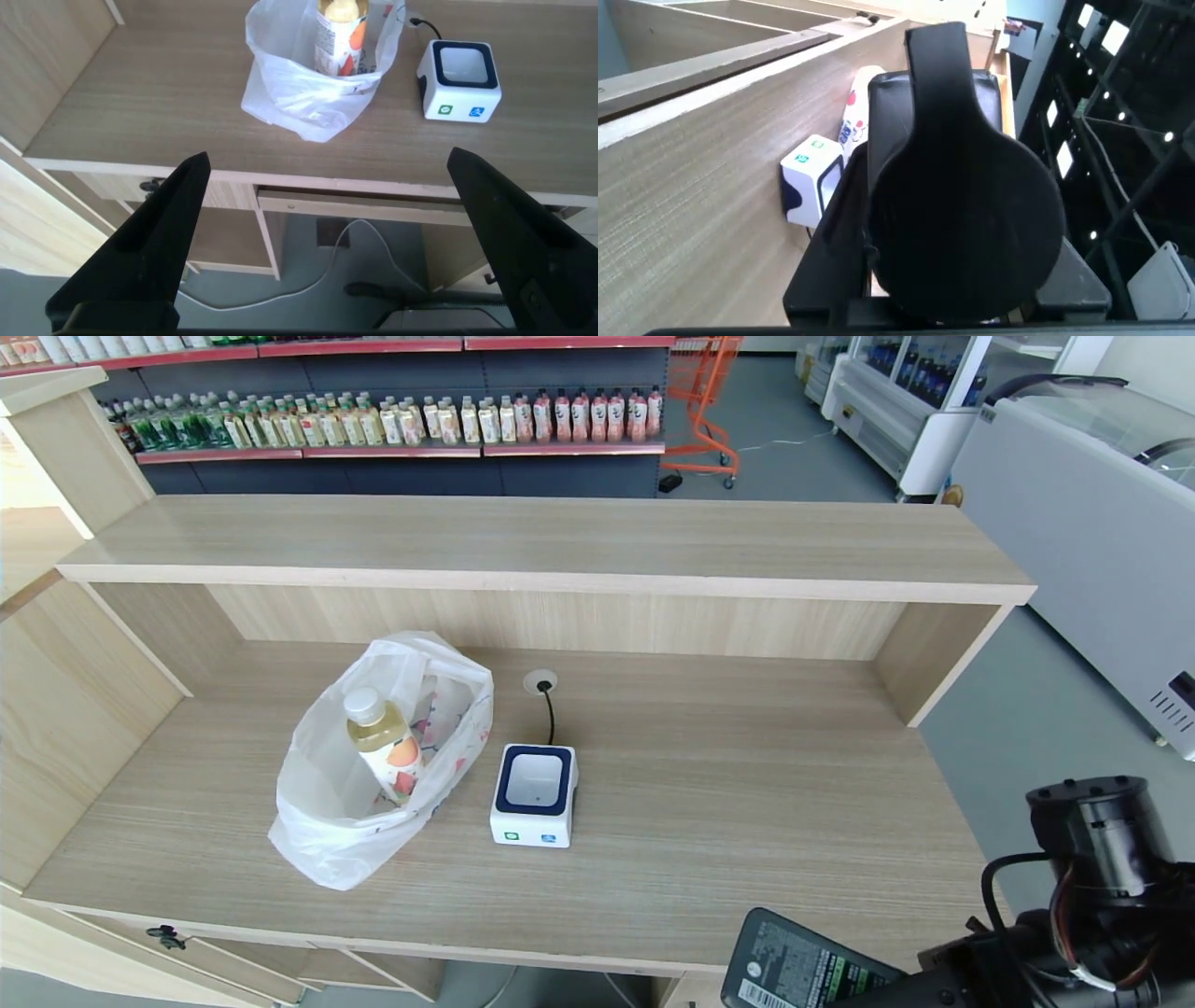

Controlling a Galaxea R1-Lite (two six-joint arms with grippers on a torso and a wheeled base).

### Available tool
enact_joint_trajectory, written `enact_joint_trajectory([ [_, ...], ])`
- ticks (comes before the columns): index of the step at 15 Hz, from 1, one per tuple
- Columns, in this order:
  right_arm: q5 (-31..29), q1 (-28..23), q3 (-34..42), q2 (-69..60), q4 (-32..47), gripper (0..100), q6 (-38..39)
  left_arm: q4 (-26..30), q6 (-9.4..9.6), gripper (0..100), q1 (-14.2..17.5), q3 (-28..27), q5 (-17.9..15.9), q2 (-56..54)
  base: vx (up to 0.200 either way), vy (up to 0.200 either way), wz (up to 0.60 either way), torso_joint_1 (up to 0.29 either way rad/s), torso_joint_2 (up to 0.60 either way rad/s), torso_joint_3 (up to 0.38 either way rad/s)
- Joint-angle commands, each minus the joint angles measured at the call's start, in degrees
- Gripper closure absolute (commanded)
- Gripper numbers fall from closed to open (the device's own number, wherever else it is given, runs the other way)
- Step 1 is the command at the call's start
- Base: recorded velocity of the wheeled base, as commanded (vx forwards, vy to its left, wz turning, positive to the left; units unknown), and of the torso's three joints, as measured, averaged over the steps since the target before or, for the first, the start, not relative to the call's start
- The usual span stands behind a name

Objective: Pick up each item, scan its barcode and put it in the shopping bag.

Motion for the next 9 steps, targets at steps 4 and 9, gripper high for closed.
enact_joint_trajectory([
  [4, -0.01, 0.18, -0.37, 0.04, -0.47, 100, 0.22, 0.00, -0.03, 0, 0.01, 0.00, 0.06, -0.02, 0.000, 0.000, 0.00, 0.000, 0.00, 0.000],
  [9, -0.01, 0.98, -1.07, 0.83, -8.38, 100, 7.61, 0.00, 0.06, 0, 0.01, 0.00, 0.06, 0.06, 0.000, 0.000, 0.00, 0.000, 0.00, 0.000],
])
